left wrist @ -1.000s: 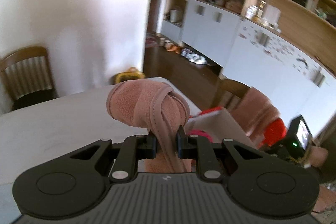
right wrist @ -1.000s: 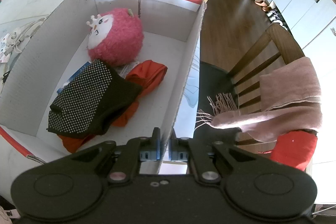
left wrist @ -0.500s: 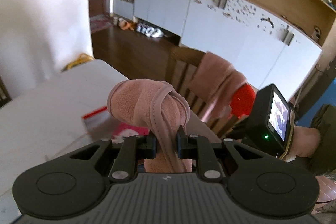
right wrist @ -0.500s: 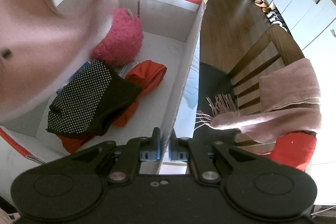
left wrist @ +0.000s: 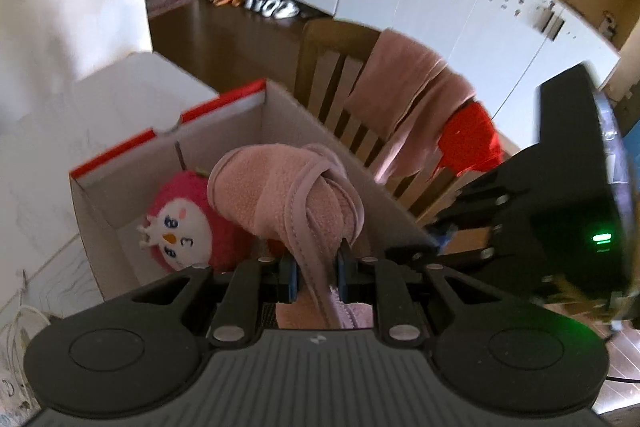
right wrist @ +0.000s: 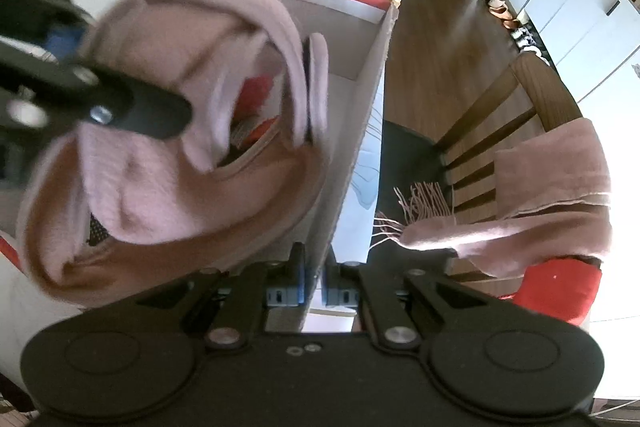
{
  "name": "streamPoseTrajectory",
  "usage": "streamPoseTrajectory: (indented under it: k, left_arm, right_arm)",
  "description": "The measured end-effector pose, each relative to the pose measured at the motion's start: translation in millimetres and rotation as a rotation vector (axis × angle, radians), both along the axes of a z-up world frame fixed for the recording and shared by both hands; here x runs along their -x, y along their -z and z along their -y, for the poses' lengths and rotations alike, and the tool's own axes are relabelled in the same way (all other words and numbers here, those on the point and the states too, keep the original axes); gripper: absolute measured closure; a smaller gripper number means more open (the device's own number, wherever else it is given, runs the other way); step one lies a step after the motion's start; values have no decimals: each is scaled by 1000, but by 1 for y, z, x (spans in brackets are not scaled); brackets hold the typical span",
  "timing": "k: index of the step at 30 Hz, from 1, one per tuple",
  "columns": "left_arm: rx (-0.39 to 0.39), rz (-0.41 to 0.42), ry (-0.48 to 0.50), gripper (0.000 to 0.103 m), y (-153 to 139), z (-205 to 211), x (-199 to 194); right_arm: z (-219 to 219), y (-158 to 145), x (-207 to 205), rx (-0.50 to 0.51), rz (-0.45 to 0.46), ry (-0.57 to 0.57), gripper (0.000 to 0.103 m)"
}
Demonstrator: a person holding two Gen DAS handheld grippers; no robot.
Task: Organize objects
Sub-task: 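Carry the pink towel into the box and release it over the bag, then move the left tool back to the white USB cable on the mat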
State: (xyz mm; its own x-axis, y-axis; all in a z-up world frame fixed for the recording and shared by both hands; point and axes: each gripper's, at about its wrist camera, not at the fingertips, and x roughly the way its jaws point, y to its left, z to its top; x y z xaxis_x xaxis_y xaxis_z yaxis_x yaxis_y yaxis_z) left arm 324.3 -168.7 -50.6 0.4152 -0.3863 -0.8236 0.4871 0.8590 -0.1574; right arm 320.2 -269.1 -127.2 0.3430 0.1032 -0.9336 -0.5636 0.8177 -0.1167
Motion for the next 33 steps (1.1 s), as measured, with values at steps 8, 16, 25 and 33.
streamPoseTrajectory:
  k: [8,16,25,33]
  left_arm:
    - [-57,-51,10,86,24,8,-3]
    - [-100,-81,-5,58,40,10,0]
    - [-99,-63,-72,32,36,-2,11]
    - [-52,-14,-142,32,10,-24,37]
  right_arm:
    - [0,0,0,1,-2,-20,97]
    - [-1,-1,1,2,-2,-41,97]
    - [1,-2,1,-7,-5,-56,96]
    - [-1,-1,2,2,4,-79,96]
